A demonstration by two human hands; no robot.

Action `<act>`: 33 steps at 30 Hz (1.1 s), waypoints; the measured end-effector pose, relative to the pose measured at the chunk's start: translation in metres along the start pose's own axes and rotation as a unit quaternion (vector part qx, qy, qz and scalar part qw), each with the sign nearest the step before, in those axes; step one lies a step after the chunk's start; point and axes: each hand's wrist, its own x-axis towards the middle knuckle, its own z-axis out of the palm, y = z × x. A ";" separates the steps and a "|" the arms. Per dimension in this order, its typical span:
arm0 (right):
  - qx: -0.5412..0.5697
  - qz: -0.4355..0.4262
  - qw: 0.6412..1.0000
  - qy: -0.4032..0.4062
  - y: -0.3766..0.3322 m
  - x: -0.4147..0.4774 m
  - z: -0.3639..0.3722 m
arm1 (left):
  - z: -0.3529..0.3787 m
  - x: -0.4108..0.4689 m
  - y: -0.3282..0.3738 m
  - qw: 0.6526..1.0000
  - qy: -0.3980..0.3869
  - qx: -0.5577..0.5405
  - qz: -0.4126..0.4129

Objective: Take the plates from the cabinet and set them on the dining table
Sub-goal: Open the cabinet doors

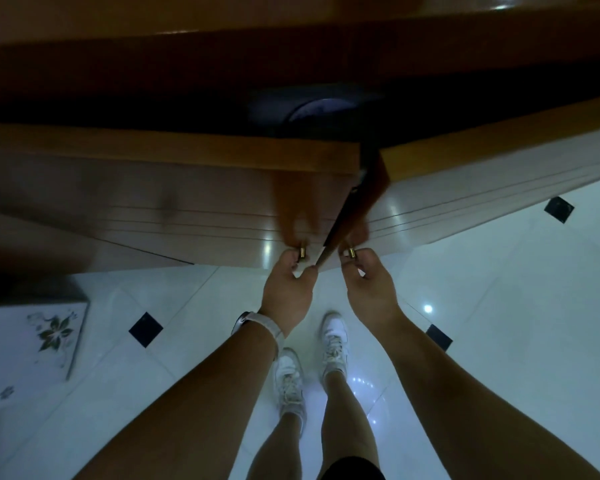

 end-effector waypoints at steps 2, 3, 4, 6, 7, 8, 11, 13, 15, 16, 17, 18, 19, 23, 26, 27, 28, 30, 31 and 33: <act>-0.014 -0.003 1.000 -0.004 0.004 -0.011 -0.004 | -0.001 -0.013 -0.010 1.000 -0.006 -0.003 -0.003; -0.024 -0.006 1.000 -0.006 0.006 -0.016 -0.006 | -0.002 -0.020 -0.014 1.000 -0.009 -0.008 -0.005; -0.036 -0.008 0.999 -0.009 0.007 -0.021 -0.009 | -0.003 -0.026 -0.018 1.000 -0.012 -0.010 -0.009; -0.055 -0.003 0.998 -0.012 0.011 -0.030 -0.013 | -0.005 -0.037 -0.025 1.000 -0.019 -0.002 -0.009; -0.058 0.001 0.998 -0.013 0.013 -0.035 -0.014 | -0.006 -0.043 -0.028 1.000 -0.021 0.000 -0.005; -0.059 0.005 0.998 -0.014 0.015 -0.041 -0.015 | -0.007 -0.048 -0.030 1.000 -0.021 0.002 -0.002; -0.052 0.018 0.998 -0.007 0.025 -0.057 -0.018 | -0.008 -0.063 -0.037 1.000 -0.014 -0.007 0.004; -0.054 0.015 0.998 -0.002 0.035 -0.066 -0.021 | -0.009 -0.072 -0.043 1.000 -0.003 -0.003 0.001; -0.065 0.010 0.998 0.001 0.044 -0.073 -0.028 | -0.011 -0.079 -0.049 1.000 0.009 0.021 -0.002; -0.072 0.006 0.997 -0.003 0.048 -0.076 -0.031 | -0.014 -0.084 -0.052 0.999 0.018 0.037 -0.002; -0.078 0.002 0.997 -0.007 0.053 -0.081 -0.034 | -0.017 -0.090 -0.056 0.998 0.023 0.053 0.000; -0.083 -0.001 0.996 -0.008 0.057 -0.085 -0.037 | -0.019 -0.095 -0.061 0.997 0.027 0.066 0.003; -0.087 -0.005 0.996 -0.007 0.061 -0.088 -0.041 | -0.020 -0.100 -0.066 0.997 0.034 0.075 0.006; -0.090 -0.019 0.996 -0.014 0.078 -0.101 -0.054 | -0.023 -0.120 -0.085 0.994 0.081 0.075 0.017; -0.092 -0.025 0.995 -0.017 0.097 -0.113 -0.067 | -0.024 -0.133 -0.097 0.990 0.113 0.078 0.017; -0.088 -0.029 0.996 -0.017 0.103 -0.117 -0.072 | -0.026 -0.137 -0.102 0.988 0.127 0.083 0.015; -0.084 -0.033 0.996 -0.014 0.109 -0.122 -0.077 | -0.030 -0.141 -0.107 0.987 0.135 0.089 0.010; -0.083 -0.038 0.996 -0.003 0.118 -0.130 -0.088 | -0.042 -0.147 -0.113 0.984 0.137 0.114 -0.004; -0.085 -0.040 0.996 0.001 0.123 -0.133 -0.093 | -0.049 -0.151 -0.115 0.982 0.133 0.132 -0.009; -0.096 -0.042 0.994 0.006 0.132 -0.140 -0.103 | -0.061 -0.160 -0.117 0.978 0.130 0.162 -0.024</act>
